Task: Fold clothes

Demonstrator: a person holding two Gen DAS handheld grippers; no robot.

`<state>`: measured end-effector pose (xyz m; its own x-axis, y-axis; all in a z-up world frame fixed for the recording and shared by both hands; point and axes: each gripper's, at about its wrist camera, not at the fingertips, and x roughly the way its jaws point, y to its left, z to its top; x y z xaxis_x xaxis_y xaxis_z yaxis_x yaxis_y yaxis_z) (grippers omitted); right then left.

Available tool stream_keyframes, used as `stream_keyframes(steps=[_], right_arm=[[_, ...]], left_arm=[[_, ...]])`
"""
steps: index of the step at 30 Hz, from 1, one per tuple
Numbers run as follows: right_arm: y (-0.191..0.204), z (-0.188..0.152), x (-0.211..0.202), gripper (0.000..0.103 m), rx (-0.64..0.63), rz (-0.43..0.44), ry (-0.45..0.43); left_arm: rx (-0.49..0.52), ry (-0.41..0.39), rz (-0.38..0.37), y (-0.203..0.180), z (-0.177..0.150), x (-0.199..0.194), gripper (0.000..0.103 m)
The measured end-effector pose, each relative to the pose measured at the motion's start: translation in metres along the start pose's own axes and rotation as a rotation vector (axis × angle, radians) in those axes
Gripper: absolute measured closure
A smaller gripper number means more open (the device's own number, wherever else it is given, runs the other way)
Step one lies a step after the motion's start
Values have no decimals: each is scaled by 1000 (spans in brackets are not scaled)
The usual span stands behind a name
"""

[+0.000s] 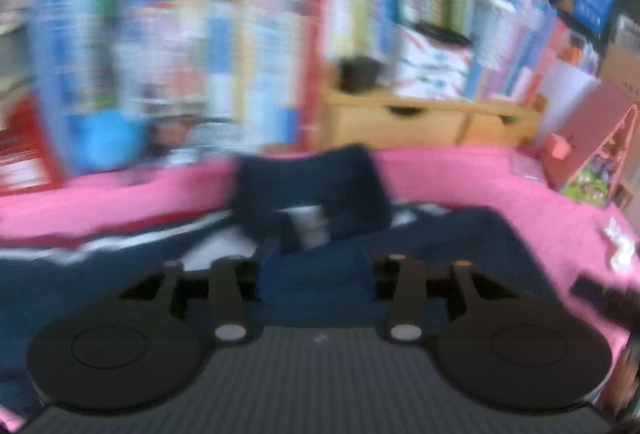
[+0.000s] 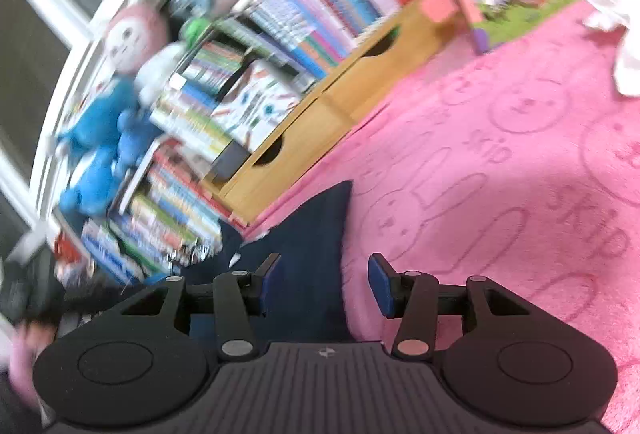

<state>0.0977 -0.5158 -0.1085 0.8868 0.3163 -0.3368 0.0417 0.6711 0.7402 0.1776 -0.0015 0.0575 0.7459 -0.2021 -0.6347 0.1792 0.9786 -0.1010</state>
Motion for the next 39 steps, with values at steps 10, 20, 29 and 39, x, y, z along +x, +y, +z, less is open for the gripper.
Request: stream_keyframes(steps=[10,20,29,39], right_arm=[[146,-9,-50,26,-535,-72,-30],[239,-125,0,13,-800,-1,53],[243,-187,41,13,-871,34,221],[229,-208,61,13,-859,-23,304]], left_arm=[[-239,-62,226,173,-101,-112,43],[-614,-162,442,302,-122,-90,29],[-668,-198,578,364,-112,-55,27],[-655,-232,651,374,-106,-41,64]])
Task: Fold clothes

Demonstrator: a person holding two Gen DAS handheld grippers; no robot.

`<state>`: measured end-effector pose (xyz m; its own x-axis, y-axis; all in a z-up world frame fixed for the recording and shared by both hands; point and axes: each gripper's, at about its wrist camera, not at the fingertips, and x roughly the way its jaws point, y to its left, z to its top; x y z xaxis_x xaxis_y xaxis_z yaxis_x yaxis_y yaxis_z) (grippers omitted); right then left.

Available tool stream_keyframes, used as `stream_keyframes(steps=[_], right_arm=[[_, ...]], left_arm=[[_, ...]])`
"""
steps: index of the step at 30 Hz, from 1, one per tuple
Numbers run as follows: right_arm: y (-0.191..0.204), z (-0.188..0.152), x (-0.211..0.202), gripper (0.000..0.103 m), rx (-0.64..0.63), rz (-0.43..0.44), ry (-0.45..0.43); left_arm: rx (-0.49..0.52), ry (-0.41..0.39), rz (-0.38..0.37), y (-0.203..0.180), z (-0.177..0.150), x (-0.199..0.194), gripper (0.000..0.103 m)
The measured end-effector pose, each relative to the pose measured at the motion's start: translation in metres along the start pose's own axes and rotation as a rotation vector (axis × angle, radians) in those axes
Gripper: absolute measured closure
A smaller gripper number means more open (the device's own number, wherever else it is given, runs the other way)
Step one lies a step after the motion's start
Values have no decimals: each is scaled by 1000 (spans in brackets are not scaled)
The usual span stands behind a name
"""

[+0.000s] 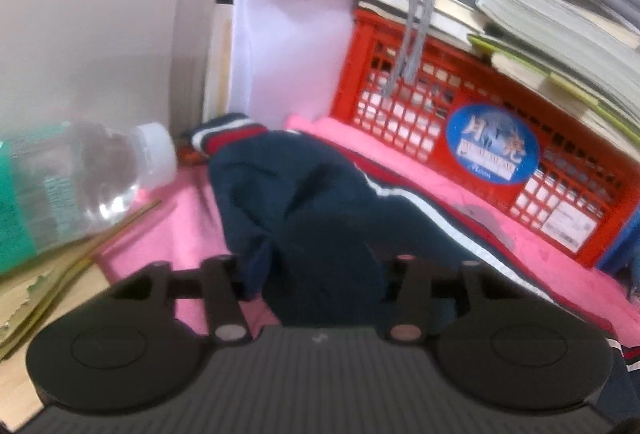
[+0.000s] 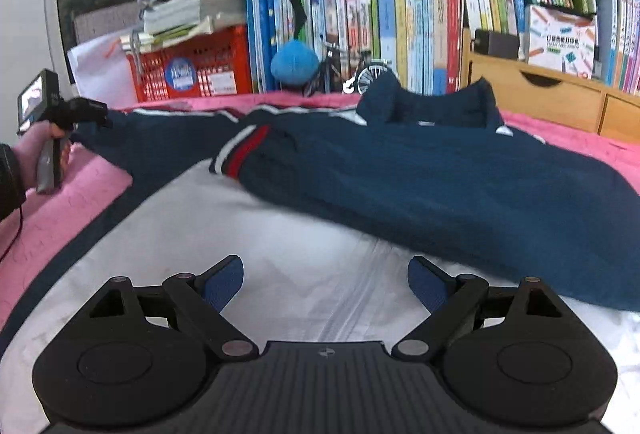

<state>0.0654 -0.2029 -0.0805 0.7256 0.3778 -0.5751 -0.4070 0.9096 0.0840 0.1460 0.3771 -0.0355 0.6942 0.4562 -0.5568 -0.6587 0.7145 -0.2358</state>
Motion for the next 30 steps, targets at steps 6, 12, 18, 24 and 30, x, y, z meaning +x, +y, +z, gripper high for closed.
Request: stream_keyframes(steps=[6,12,18,24,30], right_arm=[[0,-1,3,13,9,-2,15],[-6,-1,1,13,49,-2,3],[-22,1,-13,13,171,-10,-66],[-38,-6,-29,12,228,-29,-99],[-41,-14,-25,11,248,-14,-76]], left_arm=[[-18,-70,-96,10,1,-19,102],[112,-175,-358,-31,-4,-81,103],[474,-205,-704,-120,-65,-179,101],[221,-113,-413,-98,-61,-146,74],[-208,-75,-222,-9,-23,-82,22]])
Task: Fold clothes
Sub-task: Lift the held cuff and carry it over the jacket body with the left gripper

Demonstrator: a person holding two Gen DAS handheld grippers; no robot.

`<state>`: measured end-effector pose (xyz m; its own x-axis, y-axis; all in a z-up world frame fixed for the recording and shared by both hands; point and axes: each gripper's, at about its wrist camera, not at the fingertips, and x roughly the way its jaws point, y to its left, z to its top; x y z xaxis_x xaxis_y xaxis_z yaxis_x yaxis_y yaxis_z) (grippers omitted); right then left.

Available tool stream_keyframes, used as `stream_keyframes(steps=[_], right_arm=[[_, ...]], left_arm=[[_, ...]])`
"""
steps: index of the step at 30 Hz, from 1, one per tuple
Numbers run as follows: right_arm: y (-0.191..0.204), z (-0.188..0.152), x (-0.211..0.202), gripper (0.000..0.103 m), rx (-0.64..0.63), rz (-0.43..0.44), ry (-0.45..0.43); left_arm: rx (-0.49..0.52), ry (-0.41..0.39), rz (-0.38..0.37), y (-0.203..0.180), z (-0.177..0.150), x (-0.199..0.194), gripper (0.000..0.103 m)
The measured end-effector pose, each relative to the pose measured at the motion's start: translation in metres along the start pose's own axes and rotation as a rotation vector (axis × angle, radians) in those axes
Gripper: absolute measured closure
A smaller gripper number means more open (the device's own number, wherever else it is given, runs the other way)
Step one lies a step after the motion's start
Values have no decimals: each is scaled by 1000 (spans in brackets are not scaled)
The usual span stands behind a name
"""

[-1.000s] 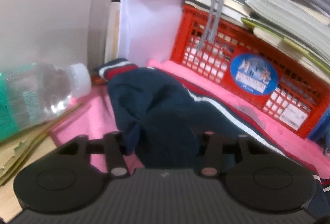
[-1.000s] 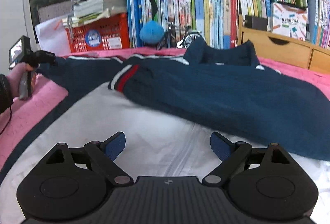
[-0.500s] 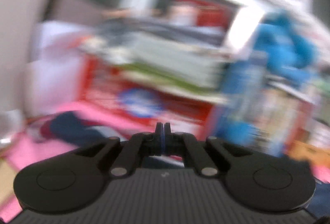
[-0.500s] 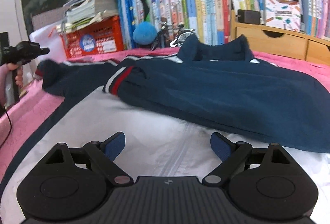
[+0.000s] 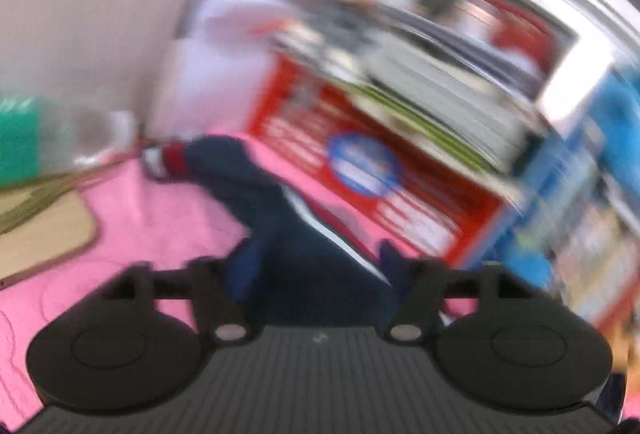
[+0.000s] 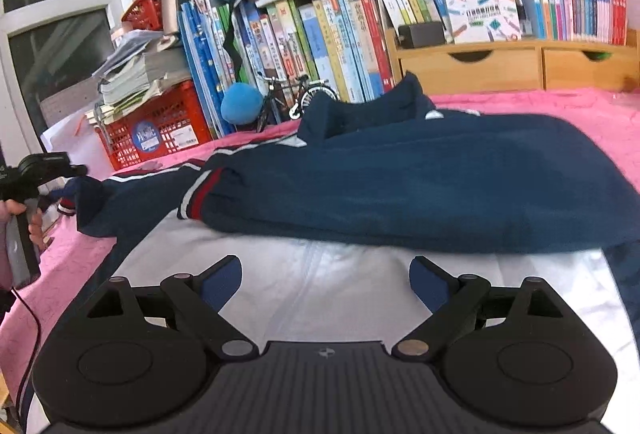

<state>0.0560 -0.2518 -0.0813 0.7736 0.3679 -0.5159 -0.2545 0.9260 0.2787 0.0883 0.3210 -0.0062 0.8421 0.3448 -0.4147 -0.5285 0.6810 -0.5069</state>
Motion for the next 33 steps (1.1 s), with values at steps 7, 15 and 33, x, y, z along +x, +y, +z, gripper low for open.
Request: stream_keyframes(steps=[7,15,33], right_arm=[[5,0,5,11,-12,-5,26],[1,-1,4,12,13,-10,30],[-42,25,-9,9,329,19,-50]], left_arm=[[-417,4,62,63,28,57,22],[105,-148,2,-22,18,24,101],[1013,159,-619,-202,-229,-123,72]])
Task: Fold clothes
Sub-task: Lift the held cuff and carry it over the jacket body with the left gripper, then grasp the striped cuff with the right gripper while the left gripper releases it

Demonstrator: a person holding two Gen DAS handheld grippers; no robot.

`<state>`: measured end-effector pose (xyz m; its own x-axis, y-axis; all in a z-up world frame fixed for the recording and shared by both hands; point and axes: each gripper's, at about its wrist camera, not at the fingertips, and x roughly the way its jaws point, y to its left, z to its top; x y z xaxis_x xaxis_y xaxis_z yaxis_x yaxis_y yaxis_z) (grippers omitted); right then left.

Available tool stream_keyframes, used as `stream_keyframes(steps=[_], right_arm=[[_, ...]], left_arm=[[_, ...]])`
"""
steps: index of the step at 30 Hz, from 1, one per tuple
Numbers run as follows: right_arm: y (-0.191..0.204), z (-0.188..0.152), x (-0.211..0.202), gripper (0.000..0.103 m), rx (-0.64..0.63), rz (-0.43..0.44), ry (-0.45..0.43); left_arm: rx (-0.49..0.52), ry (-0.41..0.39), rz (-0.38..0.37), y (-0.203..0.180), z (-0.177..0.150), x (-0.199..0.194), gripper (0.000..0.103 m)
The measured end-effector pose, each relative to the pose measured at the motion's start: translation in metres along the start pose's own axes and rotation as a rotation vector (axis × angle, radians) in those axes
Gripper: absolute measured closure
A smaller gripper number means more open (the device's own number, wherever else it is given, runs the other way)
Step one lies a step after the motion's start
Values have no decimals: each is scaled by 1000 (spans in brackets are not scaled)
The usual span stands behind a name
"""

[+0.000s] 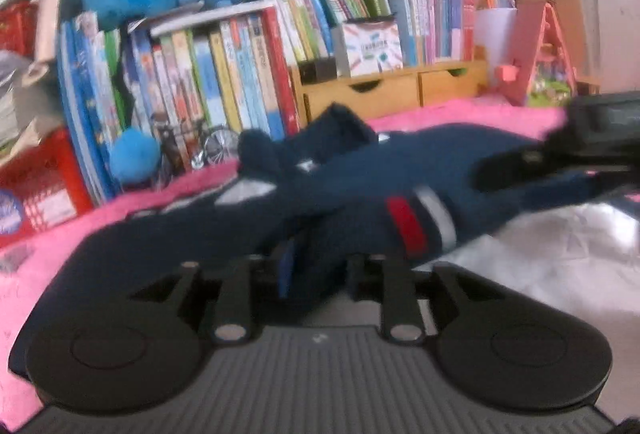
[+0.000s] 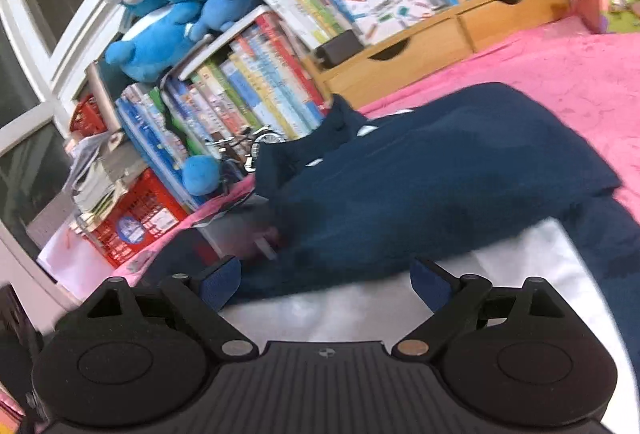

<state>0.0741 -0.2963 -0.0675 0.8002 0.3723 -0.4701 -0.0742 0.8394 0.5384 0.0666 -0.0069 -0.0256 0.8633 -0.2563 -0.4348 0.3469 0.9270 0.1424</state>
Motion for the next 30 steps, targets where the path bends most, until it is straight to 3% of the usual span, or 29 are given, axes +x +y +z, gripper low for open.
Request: stream_keyframes(steps=[3,7,9,10,11,12,19,22,24,30], right_arm=[[18,5,23,8,-23,32,57],[39,2,54,7,-46,-8,132],[48,1,64,22,-60,-32,145],[50,2,65,43,-60,-43,140],[51,3,65,79,-57,-48,142],[49,5,64,89,-53,-49,149],[61,41,21,89,-363,-148,15],[57,65,7,89,-445,-215,-53],[49,79,3,89,-458,-255,-76],[21,100,20,89,-508,-373,-82]], left_arm=[[-34,-9,-4,11,-1,-14,59],[-75,-35,27,34,-7,-38,52],[-102,-36,54,46,-13,-48,52],[-113,-36,70,52,-16,-54,52],[-127,-39,87,58,-18,-59,51],[-141,-42,104,66,-20,-62,50],[-246,-34,193,109,-24,-69,46],[-228,-22,209,108,-25,-66,44],[-200,-11,212,104,-28,-65,38],[-127,39,225,95,-34,-53,37]])
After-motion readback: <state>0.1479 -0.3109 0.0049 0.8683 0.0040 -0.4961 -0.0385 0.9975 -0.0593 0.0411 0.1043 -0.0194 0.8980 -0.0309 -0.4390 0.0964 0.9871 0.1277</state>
